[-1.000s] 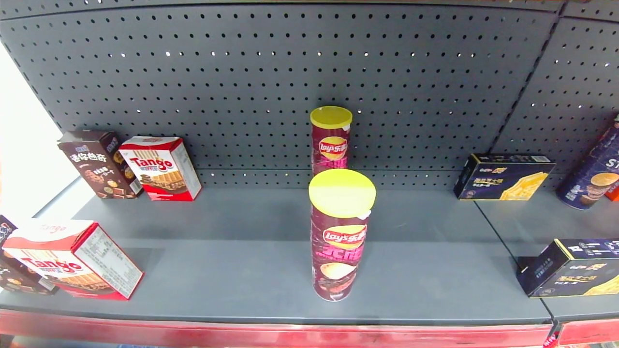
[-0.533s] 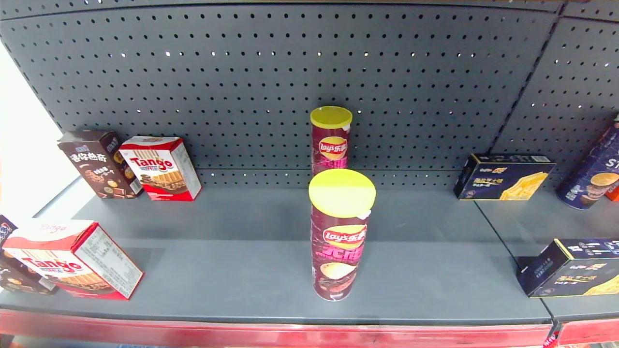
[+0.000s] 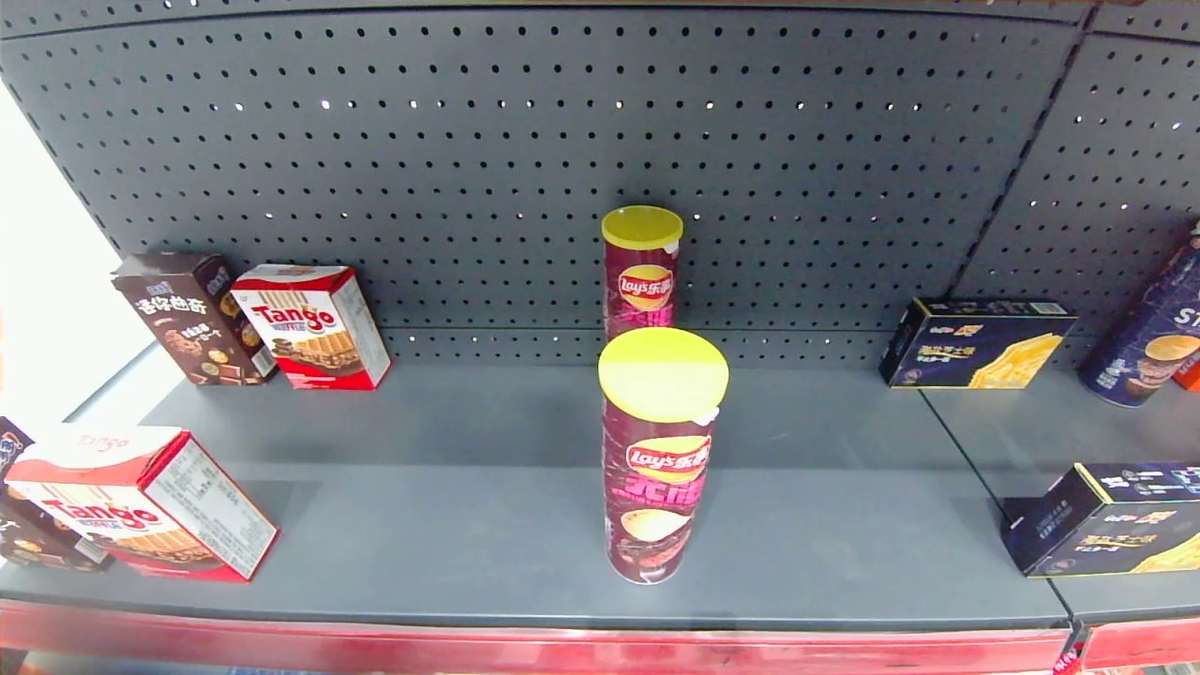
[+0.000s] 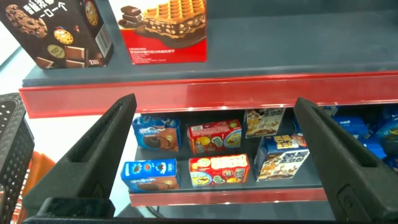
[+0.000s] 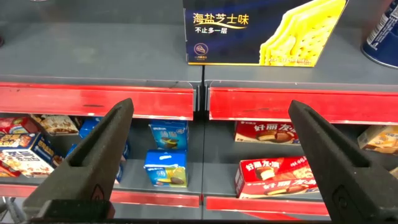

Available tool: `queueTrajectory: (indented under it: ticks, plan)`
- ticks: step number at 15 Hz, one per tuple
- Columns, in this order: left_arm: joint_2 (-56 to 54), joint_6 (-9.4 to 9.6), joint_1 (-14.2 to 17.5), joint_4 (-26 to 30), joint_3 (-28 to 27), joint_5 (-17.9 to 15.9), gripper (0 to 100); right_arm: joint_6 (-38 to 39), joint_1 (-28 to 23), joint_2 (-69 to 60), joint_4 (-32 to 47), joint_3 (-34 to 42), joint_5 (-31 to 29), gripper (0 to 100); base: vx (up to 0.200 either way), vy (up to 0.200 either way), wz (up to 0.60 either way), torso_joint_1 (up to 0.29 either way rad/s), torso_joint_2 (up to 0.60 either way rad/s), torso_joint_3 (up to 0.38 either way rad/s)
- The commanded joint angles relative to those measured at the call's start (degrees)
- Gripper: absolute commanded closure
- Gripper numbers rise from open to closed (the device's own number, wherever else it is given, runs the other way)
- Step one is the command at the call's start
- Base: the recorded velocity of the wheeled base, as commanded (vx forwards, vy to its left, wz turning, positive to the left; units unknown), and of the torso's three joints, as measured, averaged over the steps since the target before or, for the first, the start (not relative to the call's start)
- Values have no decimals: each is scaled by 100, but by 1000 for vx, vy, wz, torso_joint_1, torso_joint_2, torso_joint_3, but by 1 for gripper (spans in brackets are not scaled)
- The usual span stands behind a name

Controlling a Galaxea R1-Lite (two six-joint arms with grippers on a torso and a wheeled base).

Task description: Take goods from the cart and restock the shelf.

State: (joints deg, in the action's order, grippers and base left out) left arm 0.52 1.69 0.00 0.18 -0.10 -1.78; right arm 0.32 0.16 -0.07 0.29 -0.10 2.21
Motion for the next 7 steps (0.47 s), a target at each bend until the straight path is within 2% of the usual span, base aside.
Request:
queueTrajectory:
  ticks: [1,7]
  plan:
    - [9,-2,0,-1,1,2,0,-5,2,7,-3,1,8,0,0,0,0,0,0,0]
    - [0,-2,0,-1,1,2,0,-5,2,7,-3,-8,8,0,0,0,0,0,0,0]
